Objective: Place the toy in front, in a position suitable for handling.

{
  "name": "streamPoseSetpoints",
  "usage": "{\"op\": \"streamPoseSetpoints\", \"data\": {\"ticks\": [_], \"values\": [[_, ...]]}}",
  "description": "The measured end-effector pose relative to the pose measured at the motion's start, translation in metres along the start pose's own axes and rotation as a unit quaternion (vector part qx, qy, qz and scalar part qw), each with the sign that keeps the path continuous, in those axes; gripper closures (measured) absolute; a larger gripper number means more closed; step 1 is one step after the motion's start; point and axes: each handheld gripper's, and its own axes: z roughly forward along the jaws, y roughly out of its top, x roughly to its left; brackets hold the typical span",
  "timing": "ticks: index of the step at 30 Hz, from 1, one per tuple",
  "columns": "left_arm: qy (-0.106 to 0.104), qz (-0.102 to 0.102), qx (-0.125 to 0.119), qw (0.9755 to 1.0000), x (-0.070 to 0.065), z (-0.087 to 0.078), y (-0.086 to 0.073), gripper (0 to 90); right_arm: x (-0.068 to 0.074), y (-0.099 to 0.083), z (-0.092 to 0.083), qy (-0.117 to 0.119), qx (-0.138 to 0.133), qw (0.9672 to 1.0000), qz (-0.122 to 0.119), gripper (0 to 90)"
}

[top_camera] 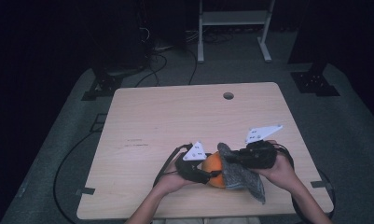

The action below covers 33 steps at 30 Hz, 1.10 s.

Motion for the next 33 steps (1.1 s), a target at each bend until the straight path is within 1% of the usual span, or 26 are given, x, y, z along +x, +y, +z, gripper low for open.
{"op": "streamPoseSetpoints", "data": {"ticks": [4,7,10,12,14,15,17,19,21,22,24,25,26,28,30,31,33], "values": [[-0.003,-0.011,-0.003,0.9999,0.004,-0.002,-0.004,35.5,-0.013,-0.016,-0.011,-0.018,-0.007,0.9995,0.027,78.0],[-0.005,-0.022,-0.005,0.9997,0.006,-0.002,-0.005,35.4,-0.022,-0.034,-0.019,-0.028,-0.009,0.9984,0.049,77.9],[-0.008,-0.028,-0.008,0.9996,0.007,-0.001,-0.005,35.4,-0.025,-0.05,-0.025,-0.03,-0.014,0.9973,0.066,77.8],[-0.008,-0.035,-0.01,0.9993,0.008,-0.001,-0.004,35.4,-0.023,-0.056,-0.028,-0.033,-0.014,0.997,0.069,77.8],[-0.008,-0.047,-0.01,0.9988,0.01,-0.001,-0.004,35.4,-0.018,-0.06,-0.029,-0.035,-0.012,0.9972,0.065,77.8],[-0.008,-0.057,-0.012,0.9982,0.011,0.0,-0.003,35.4,-0.015,-0.061,-0.029,-0.035,-0.01,0.9975,0.061,77.9],[-0.005,-0.065,-0.011,0.9978,0.012,0.001,-0.002,35.5,-0.007,-0.06,-0.026,-0.031,-0.006,0.9982,0.051,77.9],[0.0,-0.073,-0.01,0.9973,0.011,0.002,-0.001,35.5,0.002,-0.056,-0.02,-0.025,-0.003,0.999,0.036,77.9],[0.004,-0.076,-0.006,0.9971,0.01,0.003,0.001,35.5,0.01,-0.048,-0.015,-0.008,-0.008,0.9997,0.022,77.9],[0.006,-0.073,-0.004,0.9973,0.009,0.004,0.002,35.2,0.014,-0.044,-0.012,-0.003,-0.007,0.9999,0.013,77.9],[0.007,-0.065,0.001,0.9979,0.008,0.003,0.003,31.4,0.017,-0.038,-0.008,-0.012,0.0,0.9999,-0.005,77.9],[-0.001,-0.067,-0.001,0.9978,0.008,0.003,0.002,27.4,0.015,-0.037,-0.007,-0.015,0.001,0.9999,-0.003,77.9],[-0.003,-0.061,-0.002,0.9981,0.008,0.001,0.0,25.1,0.012,-0.038,-0.008,-0.014,-0.002,0.9999,0.003,78.0],[-0.006,-0.054,-0.004,0.9985,0.009,0.001,-0.002,24.3,0.005,-0.041,-0.012,-0.016,-0.008,0.9997,0.019,78.0],[-0.006,-0.05,-0.006,0.9987,0.008,0.001,-0.003,25.3,0.002,-0.043,-0.015,-0.02,-0.01,0.9995,0.024,78.0],[-0.005,-0.046,-0.008,0.9989,0.006,0.001,-0.002,27.6,0.003,-0.043,-0.015,-0.021,-0.01,0.9995,0.024,78.1],[-0.001,-0.037,-0.007,0.9993,0.003,0.002,0.0,30.6,0.007,-0.04,-0.014,-0.022,-0.008,0.9996,0.016,78.4]]}}
